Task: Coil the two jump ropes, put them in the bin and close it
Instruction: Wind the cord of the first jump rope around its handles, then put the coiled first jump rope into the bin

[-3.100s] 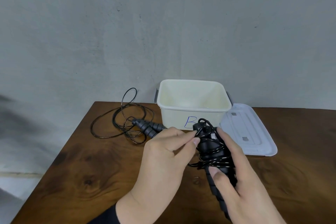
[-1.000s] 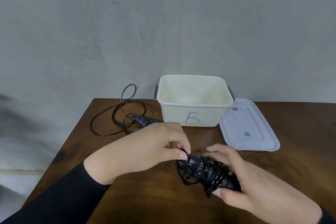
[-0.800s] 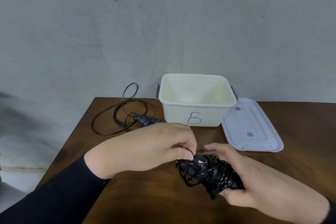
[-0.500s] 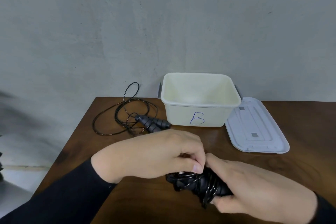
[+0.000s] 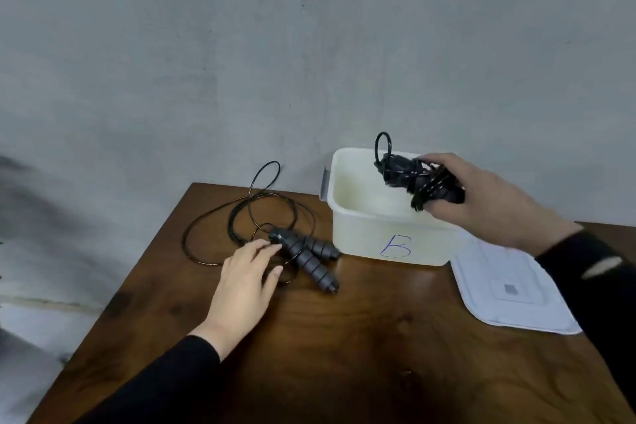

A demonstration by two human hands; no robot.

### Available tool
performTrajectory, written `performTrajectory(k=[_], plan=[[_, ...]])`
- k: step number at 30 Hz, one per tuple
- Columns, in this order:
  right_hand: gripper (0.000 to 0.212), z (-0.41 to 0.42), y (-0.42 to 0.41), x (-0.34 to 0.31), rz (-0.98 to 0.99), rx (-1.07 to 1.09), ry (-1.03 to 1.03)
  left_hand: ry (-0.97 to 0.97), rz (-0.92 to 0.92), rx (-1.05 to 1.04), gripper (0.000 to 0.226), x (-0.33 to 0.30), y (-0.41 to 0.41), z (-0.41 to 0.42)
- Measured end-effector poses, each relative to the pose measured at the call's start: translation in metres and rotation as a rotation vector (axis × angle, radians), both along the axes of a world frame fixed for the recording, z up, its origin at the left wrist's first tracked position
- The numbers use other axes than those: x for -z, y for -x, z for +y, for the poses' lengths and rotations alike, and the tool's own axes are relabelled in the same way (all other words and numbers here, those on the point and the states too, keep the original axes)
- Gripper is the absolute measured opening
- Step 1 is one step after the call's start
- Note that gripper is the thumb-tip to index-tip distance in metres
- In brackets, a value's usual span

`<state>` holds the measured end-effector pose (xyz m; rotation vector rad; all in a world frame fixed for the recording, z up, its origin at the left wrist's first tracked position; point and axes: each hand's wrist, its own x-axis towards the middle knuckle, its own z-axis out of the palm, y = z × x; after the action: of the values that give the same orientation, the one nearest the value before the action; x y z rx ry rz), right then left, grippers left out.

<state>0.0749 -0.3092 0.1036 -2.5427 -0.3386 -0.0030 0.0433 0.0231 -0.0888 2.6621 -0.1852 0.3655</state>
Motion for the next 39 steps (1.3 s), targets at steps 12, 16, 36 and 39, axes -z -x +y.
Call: performTrajectory(k=[12,16,36,39], plan=[[0.084,0.020,-0.162,0.102,0.312,-0.226,0.648,-0.296,-0.055,0.212,0.051,0.025,-0.023,-0.013],[0.073,0.031,-0.164,0.129,0.361,-0.351,0.656,-0.283,-0.064,0.211,0.052,0.030,-0.027,-0.011],[0.085,0.176,-0.013,0.190,0.028,0.104,0.339,0.550,-0.039,-0.050,0.060,0.026,-0.028,0.009],[0.059,0.177,-0.007,0.187,-0.038,0.117,0.328,1.036,0.007,-0.286,0.046,0.010,-0.024,0.028]])
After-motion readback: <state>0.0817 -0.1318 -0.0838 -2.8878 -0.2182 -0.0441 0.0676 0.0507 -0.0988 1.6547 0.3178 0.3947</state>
